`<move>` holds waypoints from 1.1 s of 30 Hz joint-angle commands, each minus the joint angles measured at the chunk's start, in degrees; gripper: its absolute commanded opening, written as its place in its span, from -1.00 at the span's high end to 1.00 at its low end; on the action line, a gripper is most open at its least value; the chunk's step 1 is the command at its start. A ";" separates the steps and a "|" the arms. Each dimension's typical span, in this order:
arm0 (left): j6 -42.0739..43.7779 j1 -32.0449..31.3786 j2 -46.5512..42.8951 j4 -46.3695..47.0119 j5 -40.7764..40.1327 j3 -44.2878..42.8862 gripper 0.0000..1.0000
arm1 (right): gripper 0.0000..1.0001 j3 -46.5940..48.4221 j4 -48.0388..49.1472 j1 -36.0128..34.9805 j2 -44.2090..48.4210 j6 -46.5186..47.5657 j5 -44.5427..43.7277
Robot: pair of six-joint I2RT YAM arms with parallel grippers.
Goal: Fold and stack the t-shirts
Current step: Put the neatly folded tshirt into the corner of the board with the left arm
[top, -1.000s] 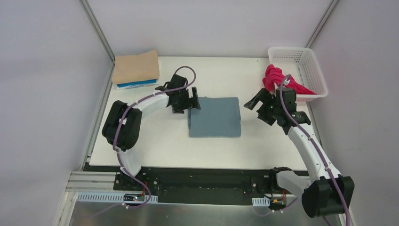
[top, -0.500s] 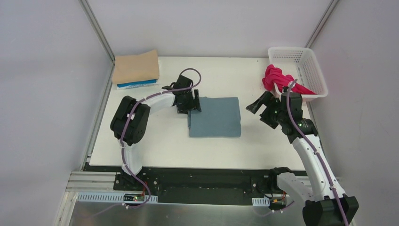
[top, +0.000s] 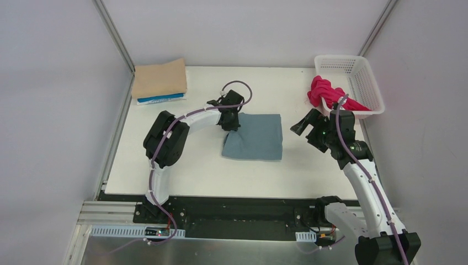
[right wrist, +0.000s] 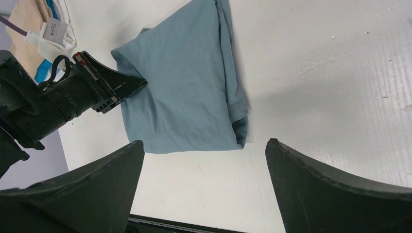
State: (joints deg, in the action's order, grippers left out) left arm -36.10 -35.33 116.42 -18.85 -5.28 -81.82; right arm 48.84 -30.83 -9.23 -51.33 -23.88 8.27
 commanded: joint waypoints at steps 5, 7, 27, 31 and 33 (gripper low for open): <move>7.86 -0.35 2.42 -9.29 -17.28 -5.74 1.00 | -0.99 -1.98 1.77 0.06 1.69 3.43 -3.28; 10.86 -0.18 1.75 -9.37 -21.43 -8.11 1.00 | -0.99 -2.90 2.98 0.08 2.27 4.10 -3.64; 38.95 16.99 17.52 -9.19 -27.99 -46.34 1.00 | -0.99 -8.19 12.68 0.05 5.15 6.55 -9.95; 42.84 19.45 18.70 -9.03 -26.09 -52.31 1.00 | -0.99 -8.37 13.92 0.09 2.87 7.04 -10.16; 45.03 20.43 19.22 -8.93 -25.53 -55.58 1.00 | -0.99 -7.56 13.42 0.07 0.56 7.36 -9.68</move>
State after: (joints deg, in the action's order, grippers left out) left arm 1.96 -16.01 135.94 -28.62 -30.50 -130.04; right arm 40.71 -19.86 -9.23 -47.92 -18.24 -0.75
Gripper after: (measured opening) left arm 0.077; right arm 0.994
